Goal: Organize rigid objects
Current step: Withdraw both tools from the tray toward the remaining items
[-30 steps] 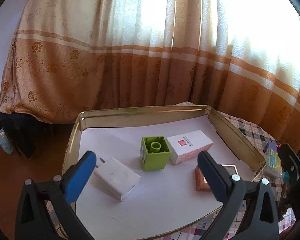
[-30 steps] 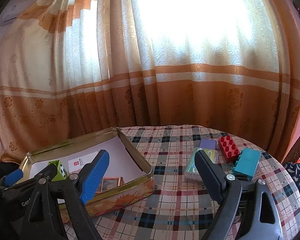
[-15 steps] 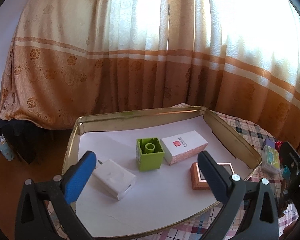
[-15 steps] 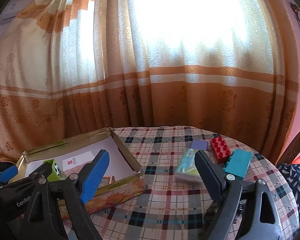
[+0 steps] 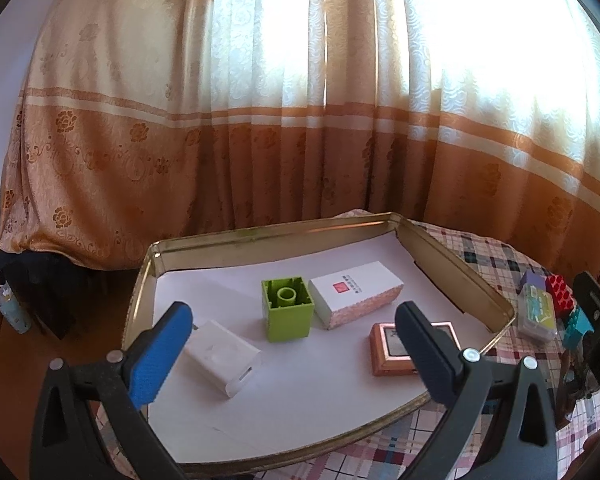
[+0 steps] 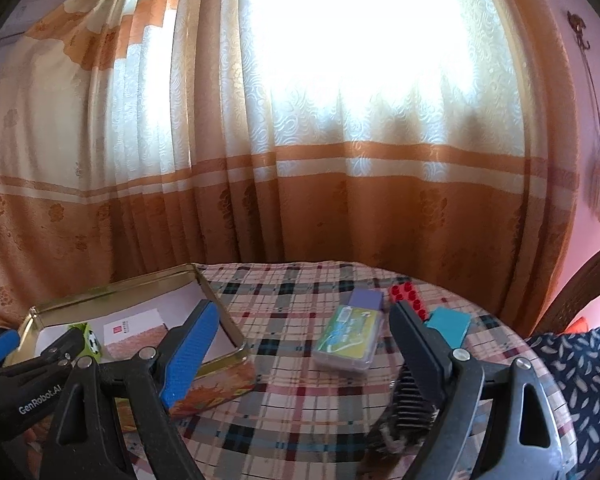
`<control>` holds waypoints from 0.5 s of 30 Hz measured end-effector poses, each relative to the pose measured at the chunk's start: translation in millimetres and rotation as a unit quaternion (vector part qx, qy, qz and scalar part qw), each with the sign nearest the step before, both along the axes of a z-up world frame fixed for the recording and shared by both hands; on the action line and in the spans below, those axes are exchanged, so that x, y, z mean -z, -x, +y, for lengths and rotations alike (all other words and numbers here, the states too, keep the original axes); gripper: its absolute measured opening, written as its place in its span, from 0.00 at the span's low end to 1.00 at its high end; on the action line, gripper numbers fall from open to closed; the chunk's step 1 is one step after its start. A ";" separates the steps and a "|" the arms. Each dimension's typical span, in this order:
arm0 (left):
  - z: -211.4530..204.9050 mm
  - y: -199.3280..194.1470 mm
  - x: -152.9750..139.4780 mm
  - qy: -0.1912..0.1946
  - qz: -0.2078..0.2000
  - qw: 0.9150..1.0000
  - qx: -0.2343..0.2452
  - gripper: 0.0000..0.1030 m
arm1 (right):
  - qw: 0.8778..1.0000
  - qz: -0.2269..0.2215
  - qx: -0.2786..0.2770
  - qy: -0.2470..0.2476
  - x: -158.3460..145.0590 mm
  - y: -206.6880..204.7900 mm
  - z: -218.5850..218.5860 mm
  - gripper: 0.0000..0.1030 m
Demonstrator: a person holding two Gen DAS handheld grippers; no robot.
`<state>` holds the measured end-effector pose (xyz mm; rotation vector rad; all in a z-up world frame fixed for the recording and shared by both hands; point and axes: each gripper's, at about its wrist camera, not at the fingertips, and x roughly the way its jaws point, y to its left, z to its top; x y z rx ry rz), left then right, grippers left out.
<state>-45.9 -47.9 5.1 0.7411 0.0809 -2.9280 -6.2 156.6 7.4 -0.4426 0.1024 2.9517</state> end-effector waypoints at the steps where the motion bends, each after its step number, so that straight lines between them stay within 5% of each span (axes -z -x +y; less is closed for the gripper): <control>1: 1.3 -0.9 -0.5 0.001 0.001 1.000 0.002 0.99 | 1.000 0.004 0.004 -0.004 -0.9 -2.1 2.3 0.86; 15: 21.6 -7.3 -2.9 0.025 0.009 0.999 0.026 0.99 | 0.997 0.039 0.056 -0.020 -9.7 -20.6 37.9 0.86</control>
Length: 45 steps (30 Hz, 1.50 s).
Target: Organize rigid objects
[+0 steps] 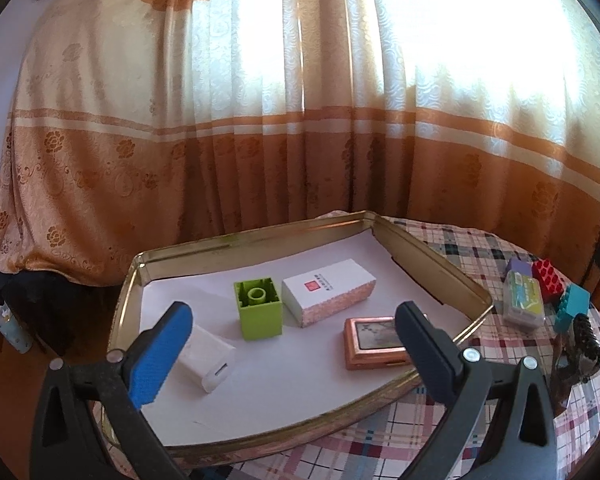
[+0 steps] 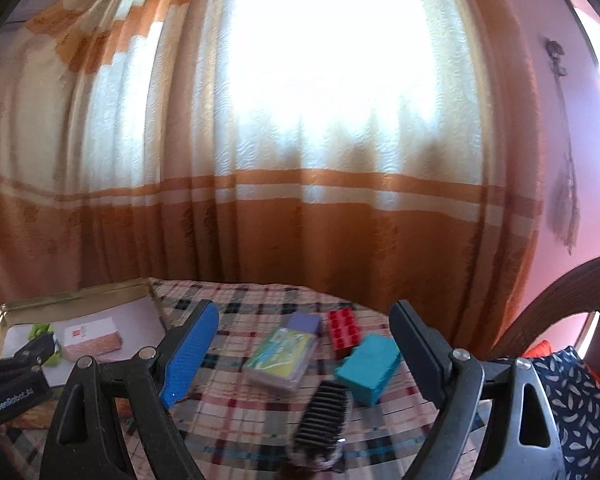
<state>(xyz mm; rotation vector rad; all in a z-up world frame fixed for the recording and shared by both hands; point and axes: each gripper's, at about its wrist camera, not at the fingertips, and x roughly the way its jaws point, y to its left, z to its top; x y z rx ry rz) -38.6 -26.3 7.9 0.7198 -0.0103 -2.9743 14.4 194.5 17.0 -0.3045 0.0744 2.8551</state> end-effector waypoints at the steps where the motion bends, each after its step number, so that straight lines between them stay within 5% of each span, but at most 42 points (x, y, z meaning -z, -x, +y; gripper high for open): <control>1: 1.9 -0.7 -0.3 0.001 0.001 1.000 0.003 0.99 | 1.000 0.005 0.009 0.004 -1.0 -1.9 4.1 0.86; 19: 46.9 -9.5 -1.0 0.014 -0.001 0.997 0.077 0.99 | 0.984 0.067 0.164 0.016 -16.1 -32.4 62.5 0.86; 24: 68.8 -13.7 -0.4 0.016 -0.005 0.993 0.121 0.99 | 0.980 0.052 0.188 0.035 -14.0 -32.9 84.5 0.86; 37: 164.1 -29.6 -7.9 0.016 -0.007 0.958 0.286 0.99 | 0.972 0.028 0.215 0.090 -5.8 -38.1 111.4 0.86; 45: 208.6 -10.2 4.1 0.023 -0.058 0.945 0.320 0.87 | 0.973 0.018 0.211 0.095 -5.8 -36.3 111.3 0.86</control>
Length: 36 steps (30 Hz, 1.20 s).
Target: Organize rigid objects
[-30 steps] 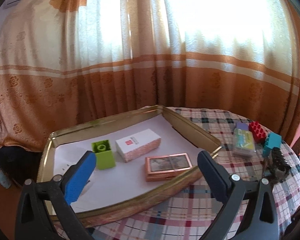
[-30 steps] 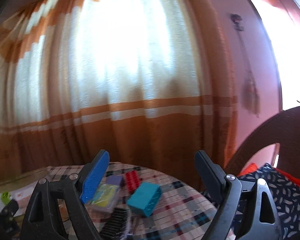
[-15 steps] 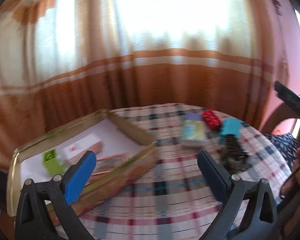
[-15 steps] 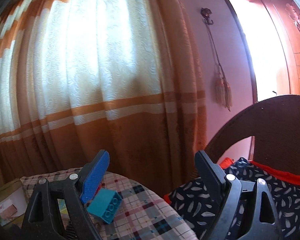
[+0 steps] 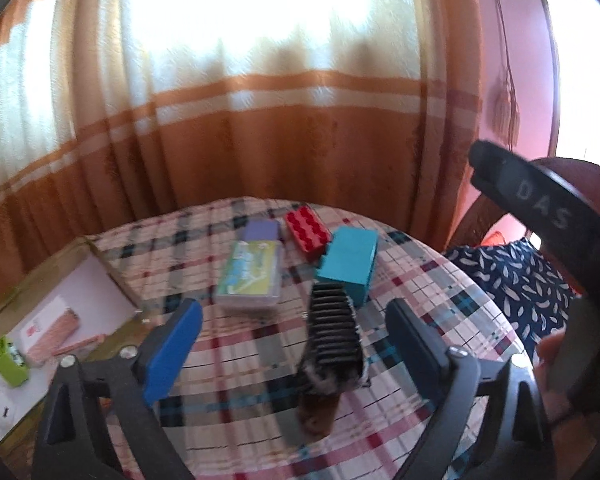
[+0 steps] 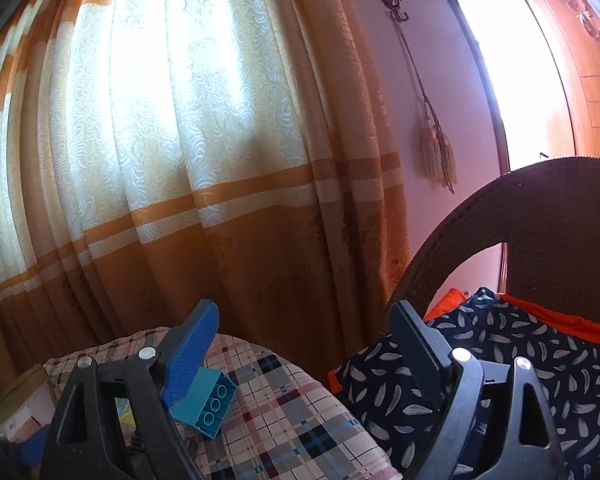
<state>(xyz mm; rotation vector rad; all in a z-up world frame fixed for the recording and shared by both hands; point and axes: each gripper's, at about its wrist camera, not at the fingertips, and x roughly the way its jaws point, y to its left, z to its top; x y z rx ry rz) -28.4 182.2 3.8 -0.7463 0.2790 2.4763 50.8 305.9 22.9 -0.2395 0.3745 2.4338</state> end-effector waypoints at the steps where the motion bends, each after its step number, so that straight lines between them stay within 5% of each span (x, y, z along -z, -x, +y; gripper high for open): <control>1: 3.8 3.7 2.7 0.002 -0.009 1.000 0.003 0.82 | 1.000 -0.001 0.000 -0.001 0.0 0.4 -0.3 0.86; 9: 9.9 12.9 15.2 -0.003 -0.065 0.997 0.031 0.30 | 1.000 -0.009 0.001 0.006 -0.1 3.3 1.7 0.86; 15: -4.9 6.7 11.5 -0.038 -0.068 0.996 0.039 0.27 | 1.000 -0.010 0.002 0.006 -0.5 2.7 1.6 0.86; 26: -78.5 -4.2 -3.0 -0.108 -0.055 0.992 -0.015 0.27 | 1.000 -0.017 -0.026 -0.008 -2.1 6.1 -6.0 0.86; 32: -104.5 -5.8 -2.2 -0.112 -0.046 0.992 -0.043 0.27 | 0.989 -0.092 -0.112 -0.003 2.7 26.8 -28.0 0.86; 36: -113.9 -4.2 -1.4 -0.119 -0.047 0.990 -0.056 0.27 | 0.967 -0.164 -0.187 0.061 21.9 49.0 -40.9 0.86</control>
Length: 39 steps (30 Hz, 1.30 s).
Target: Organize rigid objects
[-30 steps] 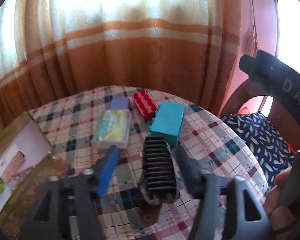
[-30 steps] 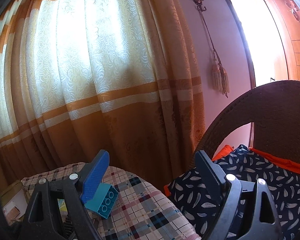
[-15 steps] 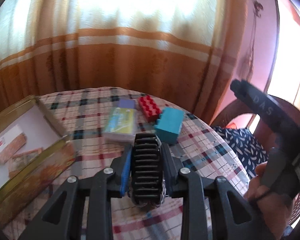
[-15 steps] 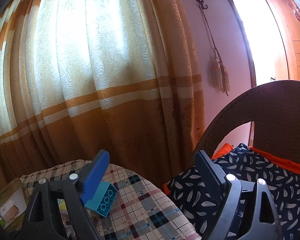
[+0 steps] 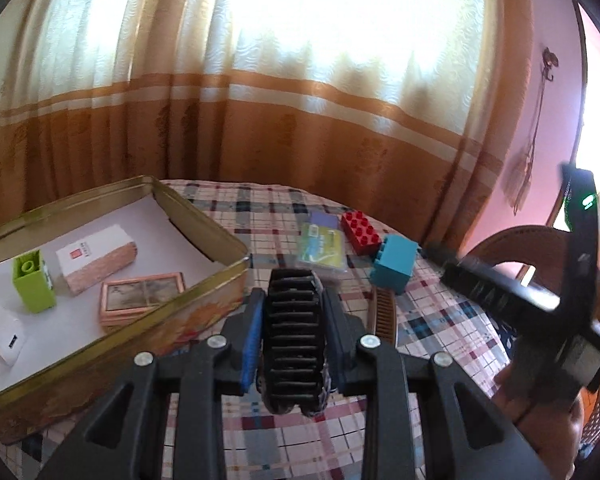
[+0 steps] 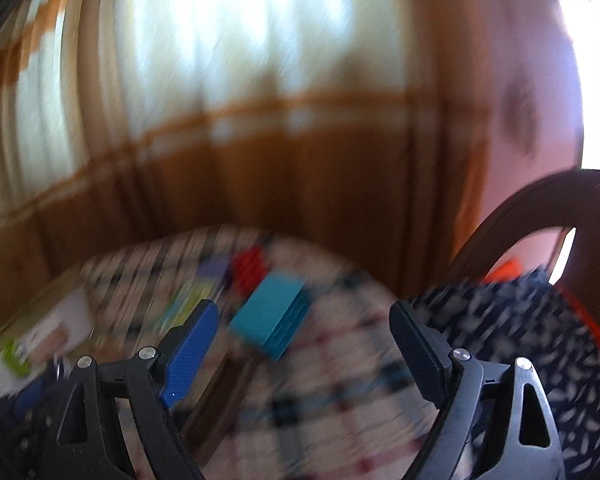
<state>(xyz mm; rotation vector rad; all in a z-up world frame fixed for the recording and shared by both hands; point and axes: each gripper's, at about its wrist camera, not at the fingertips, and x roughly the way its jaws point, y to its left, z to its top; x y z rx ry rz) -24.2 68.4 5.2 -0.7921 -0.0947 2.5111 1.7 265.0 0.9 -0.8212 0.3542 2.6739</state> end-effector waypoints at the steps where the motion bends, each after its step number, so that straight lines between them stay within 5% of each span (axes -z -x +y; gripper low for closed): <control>1: -2.4 0.0 -0.6 -0.002 0.001 1.000 -0.002 0.27 | 1.000 -0.022 -0.015 0.005 4.3 6.1 -4.2 0.86; 5: -10.7 -3.3 -1.9 -0.001 0.011 1.000 -0.009 0.27 | 0.997 -0.059 -0.049 0.015 14.0 17.4 -22.8 0.86; 11: -16.8 -3.6 -0.9 0.009 0.018 1.000 -0.023 0.27 | 0.990 -0.120 -0.068 0.009 30.1 34.5 -37.8 0.63; 20: -18.3 -5.1 3.3 0.016 0.019 0.999 -0.024 0.27 | 0.985 -0.147 -0.090 0.010 36.0 38.9 -45.1 0.30; 31: -23.2 -8.5 0.4 0.016 0.027 0.999 -0.028 0.27 | 0.996 -0.035 -0.086 0.017 6.9 7.9 -46.9 0.27; 39: -39.6 -8.5 -24.7 0.015 0.052 0.997 -0.054 0.27 | 0.992 0.038 -0.119 0.013 -36.8 0.7 -71.2 0.27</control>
